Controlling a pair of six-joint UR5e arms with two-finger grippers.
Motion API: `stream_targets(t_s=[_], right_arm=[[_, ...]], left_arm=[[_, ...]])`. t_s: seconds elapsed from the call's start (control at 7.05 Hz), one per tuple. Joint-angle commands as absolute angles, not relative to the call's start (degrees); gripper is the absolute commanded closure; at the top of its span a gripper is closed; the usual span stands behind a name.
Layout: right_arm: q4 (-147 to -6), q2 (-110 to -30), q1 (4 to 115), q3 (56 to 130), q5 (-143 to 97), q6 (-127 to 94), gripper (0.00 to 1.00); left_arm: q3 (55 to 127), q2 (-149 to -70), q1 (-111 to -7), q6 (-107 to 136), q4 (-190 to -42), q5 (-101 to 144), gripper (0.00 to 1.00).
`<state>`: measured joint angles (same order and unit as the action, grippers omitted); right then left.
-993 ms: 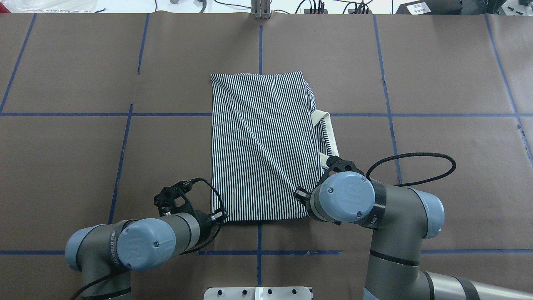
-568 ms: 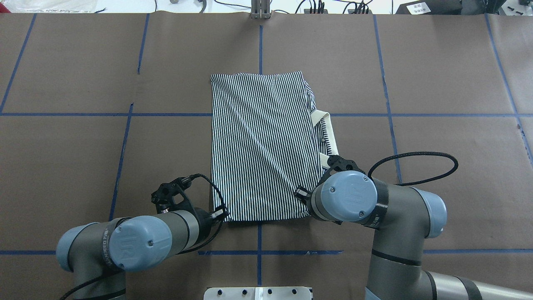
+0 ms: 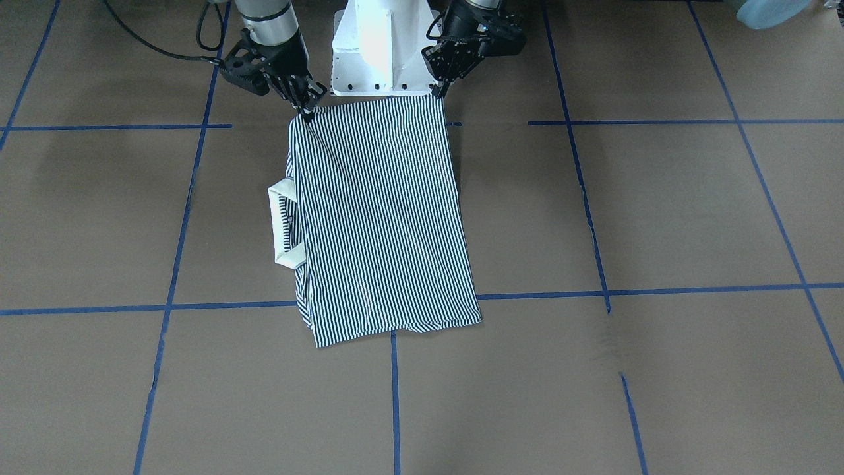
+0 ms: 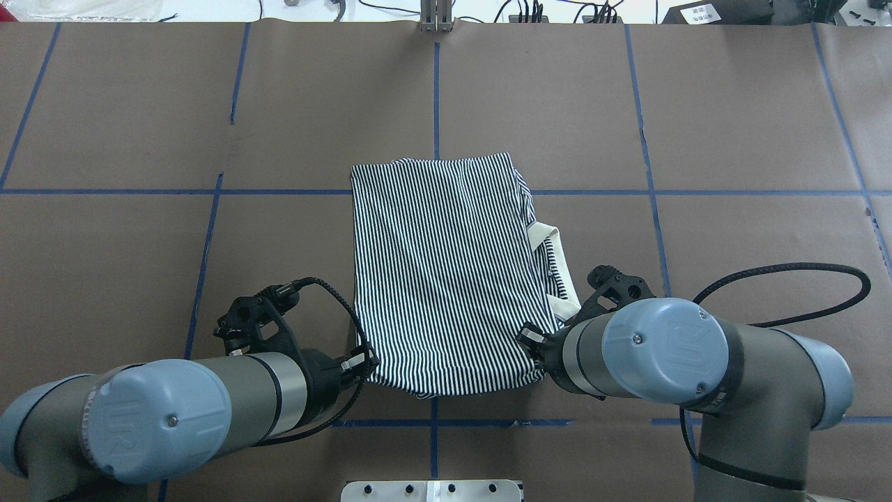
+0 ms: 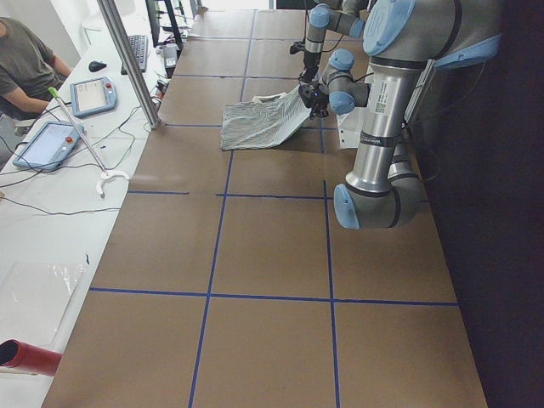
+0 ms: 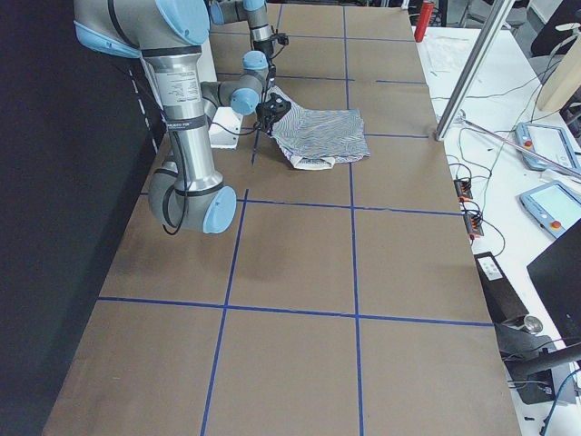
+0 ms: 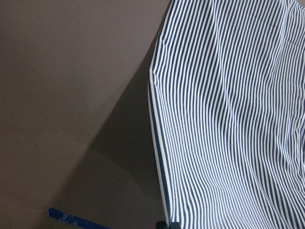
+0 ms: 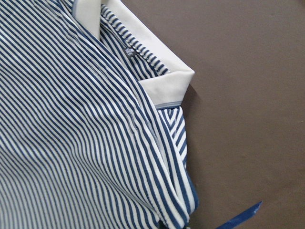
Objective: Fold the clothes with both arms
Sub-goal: 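Lift and fold the near edge with both grippers over toward the far edge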
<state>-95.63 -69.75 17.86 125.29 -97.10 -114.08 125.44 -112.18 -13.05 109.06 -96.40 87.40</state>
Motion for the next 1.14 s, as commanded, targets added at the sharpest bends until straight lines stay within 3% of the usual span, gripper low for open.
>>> stream_targets(t_s=[0.0, 0.57, 0.99], right_arm=[[-99.1, -61.8, 24.6, 119.8, -99.3, -113.0, 1.00], [-98.6, -49.4, 34.3, 100.2, -102.6, -106.5, 1.00], [-82.8, -40.3, 40.9, 72.9, -109.9, -94.9, 1.00]], left_arm=[[121.4, -115.4, -20.3, 102.5, -96.2, 88.1, 1.00], [109.6, -119.5, -27.8, 97.6, -101.7, 88.1, 1.00], [89.3, -124.3, -33.7, 89.1, -114.5, 87.9, 1.00]])
